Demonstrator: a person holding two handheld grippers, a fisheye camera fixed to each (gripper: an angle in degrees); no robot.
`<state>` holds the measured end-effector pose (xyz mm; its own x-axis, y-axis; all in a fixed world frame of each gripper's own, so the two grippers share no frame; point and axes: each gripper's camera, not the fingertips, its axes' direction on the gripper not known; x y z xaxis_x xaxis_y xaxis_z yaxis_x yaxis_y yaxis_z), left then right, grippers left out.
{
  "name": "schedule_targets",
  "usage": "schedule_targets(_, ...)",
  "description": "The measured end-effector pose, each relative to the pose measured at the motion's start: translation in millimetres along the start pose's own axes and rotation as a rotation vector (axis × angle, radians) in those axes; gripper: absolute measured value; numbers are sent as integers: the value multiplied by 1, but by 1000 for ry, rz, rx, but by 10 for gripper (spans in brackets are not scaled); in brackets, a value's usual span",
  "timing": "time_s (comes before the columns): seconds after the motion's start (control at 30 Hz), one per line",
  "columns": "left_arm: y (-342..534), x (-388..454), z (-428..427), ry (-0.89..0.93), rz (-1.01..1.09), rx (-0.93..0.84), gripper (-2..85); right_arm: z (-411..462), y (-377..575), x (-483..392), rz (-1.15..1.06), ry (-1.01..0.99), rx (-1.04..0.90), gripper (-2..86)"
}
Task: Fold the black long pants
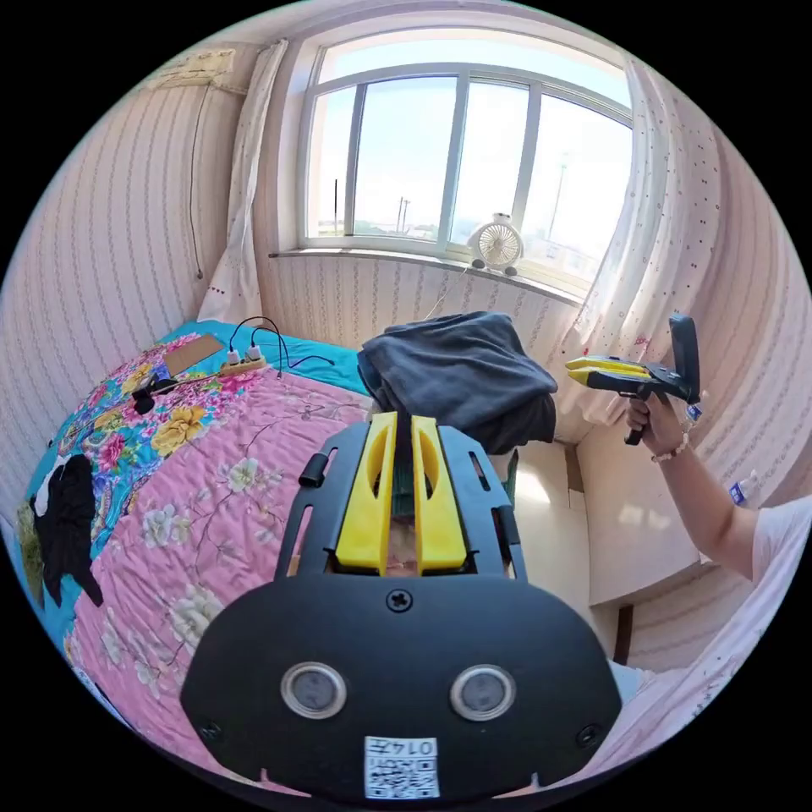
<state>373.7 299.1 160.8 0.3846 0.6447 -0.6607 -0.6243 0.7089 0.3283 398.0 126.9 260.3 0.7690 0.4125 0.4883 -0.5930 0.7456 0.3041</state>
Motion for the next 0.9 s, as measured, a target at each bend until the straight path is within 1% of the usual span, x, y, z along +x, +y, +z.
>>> schedule_targets(0.03,14,-2,-16,-13,1,3,40,1,12,-10,-14,-24,-1,83)
schedule_targets(0.1,87,-10,-80,-87,-21,-14,40,16,66,-52,-51,-137,-17,84)
schedule_targets(0.13,106,-12,-95,-110,-34,-30,40,23,80,-62,-63,-162,-35,84)
schedule_targets(0.17,146,-16,-128,-171,-70,-66,40,39,106,-83,-70,-203,-92,87)
schedule_targets(0.2,185,-19,-163,-240,-131,-90,39,56,130,-104,-72,-247,-150,90)
schedule_targets(0.23,205,-21,-181,-270,-167,-97,39,64,141,-115,-74,-271,-173,91)
schedule_targets(0.3,279,-26,-253,-403,-313,-101,32,99,179,-165,-119,-368,-249,94)
schedule_targets(0.33,297,-28,-270,-438,-355,-103,29,108,186,-179,-136,-389,-270,95)
schedule_targets(0.4,364,-34,-336,-572,-519,-131,16,145,207,-238,-215,-491,-353,99)
schedule_targets(0.43,379,-35,-352,-605,-553,-133,13,153,211,-253,-239,-523,-369,99)
schedule_targets(0.5,430,-34,-414,-713,-663,-99,5,185,221,-321,-353,-652,-416,101)
schedule_targets(0.53,442,-34,-429,-737,-682,-90,3,193,223,-339,-392,-679,-427,102)
schedule_targets(0.6,486,-36,-484,-805,-756,-58,3,223,230,-418,-591,-750,-481,105)
schedule_targets(0.63,497,-38,-496,-820,-778,-48,4,230,232,-438,-643,-763,-492,106)
schedule_targets(0.7,541,-53,-542,-861,-895,-20,12,259,235,-517,-826,-799,-522,112)
schedule_targets(0.73,551,-59,-552,-864,-922,-20,17,266,235,-536,-865,-809,-530,114)
schedule_targets(0.8,586,-83,-588,-887,-1007,-21,33,292,237,-615,-1004,-851,-545,116)
schedule_targets(0.83,594,-89,-596,-898,-1026,-22,36,299,238,-634,-1035,-860,-546,116)
schedule_targets(0.9,622,-118,-629,-928,-1099,-13,44,324,248,-711,-1149,-888,-535,117)
